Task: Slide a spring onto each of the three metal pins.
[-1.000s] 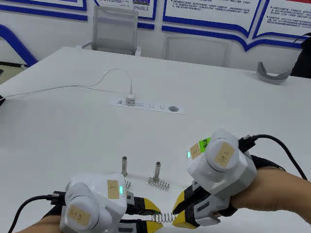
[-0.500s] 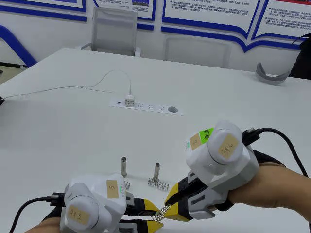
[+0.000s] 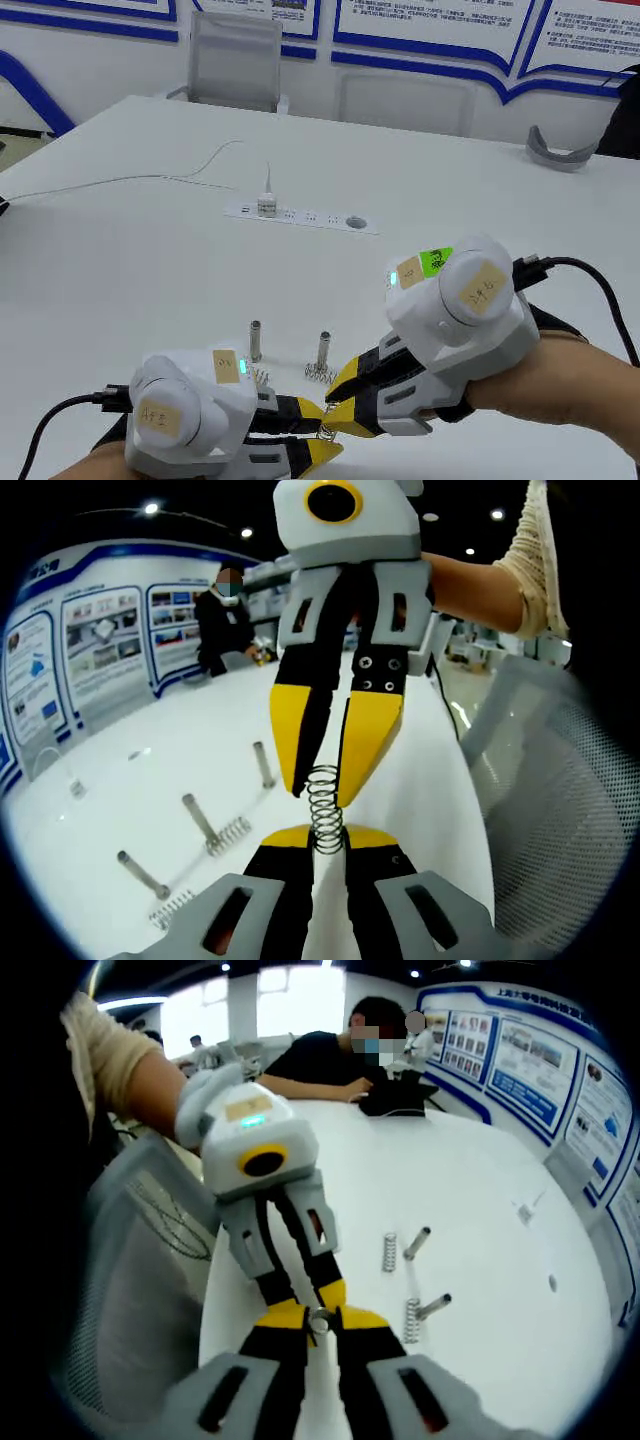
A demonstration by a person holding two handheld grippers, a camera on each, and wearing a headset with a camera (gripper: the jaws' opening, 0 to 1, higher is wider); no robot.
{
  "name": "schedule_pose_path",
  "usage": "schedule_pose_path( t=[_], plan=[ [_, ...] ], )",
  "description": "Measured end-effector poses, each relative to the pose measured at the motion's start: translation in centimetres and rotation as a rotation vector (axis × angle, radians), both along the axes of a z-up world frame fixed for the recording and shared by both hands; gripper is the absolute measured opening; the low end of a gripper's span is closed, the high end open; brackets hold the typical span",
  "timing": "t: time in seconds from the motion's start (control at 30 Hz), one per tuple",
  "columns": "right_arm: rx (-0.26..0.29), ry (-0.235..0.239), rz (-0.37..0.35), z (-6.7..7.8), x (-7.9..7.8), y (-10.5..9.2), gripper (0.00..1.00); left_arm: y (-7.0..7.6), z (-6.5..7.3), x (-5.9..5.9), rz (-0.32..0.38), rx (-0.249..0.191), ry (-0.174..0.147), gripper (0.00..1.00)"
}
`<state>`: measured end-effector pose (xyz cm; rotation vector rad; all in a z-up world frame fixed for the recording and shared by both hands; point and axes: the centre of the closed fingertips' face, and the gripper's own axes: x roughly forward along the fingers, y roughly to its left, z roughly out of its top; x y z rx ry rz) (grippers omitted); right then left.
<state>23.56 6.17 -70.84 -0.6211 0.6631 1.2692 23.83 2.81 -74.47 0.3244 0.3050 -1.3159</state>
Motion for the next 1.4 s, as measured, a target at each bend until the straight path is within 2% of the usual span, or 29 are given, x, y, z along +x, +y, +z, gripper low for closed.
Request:
schedule_pose_path(
  t=[0.2,0.73,1.03,1.4],
  plan=[
    [0.013,-0.014,-0.008,0.2,0.3,-0.1,0.14,0.1,0.2,0.5,0.029,-0.035,0.030,0.10],
    [0.085,-0.035,-0.086,0.8,1.1,-0.1,0.13,0.1,1.2,1.0,0.054,-0.091,0.056,0.10],
    [0.105,-0.022,-0.104,1.0,1.1,0.0,0.12,0.0,1.3,1.0,0.047,-0.097,0.039,0.11],
    [0.097,-0.031,-0.125,1.2,1.6,-0.8,0.12,1.1,1.7,1.5,0.085,-0.109,0.040,0.25]
  ],
)
